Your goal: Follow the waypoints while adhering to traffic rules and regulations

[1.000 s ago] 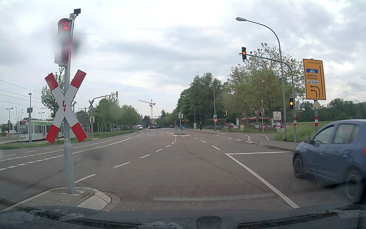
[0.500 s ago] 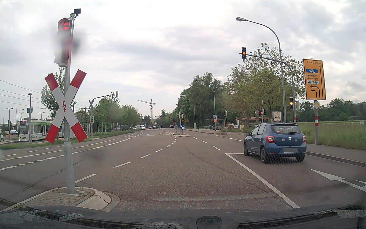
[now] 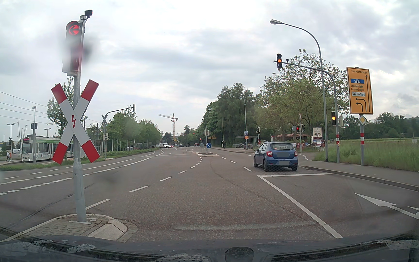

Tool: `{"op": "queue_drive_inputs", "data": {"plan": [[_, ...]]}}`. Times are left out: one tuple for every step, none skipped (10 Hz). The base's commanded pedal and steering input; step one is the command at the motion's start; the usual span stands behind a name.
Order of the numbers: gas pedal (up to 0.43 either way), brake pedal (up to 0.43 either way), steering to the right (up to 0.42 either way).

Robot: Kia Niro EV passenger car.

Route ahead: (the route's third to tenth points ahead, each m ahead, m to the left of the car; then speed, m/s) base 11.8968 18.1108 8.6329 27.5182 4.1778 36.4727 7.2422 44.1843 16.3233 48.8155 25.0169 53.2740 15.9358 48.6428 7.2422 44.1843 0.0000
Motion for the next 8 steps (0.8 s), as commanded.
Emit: {"op": "queue_drive_inputs", "data": {"plan": [[0.0,0.201,0.01],[0.0,0.201,0.009],[0.0,0.201,0.009],[0.0,0.201,0.009],[0.0,0.201,0.01],[0.0,0.201,0.009],[0.0,0.201,0.009],[0.0,0.201,0.009]]}}
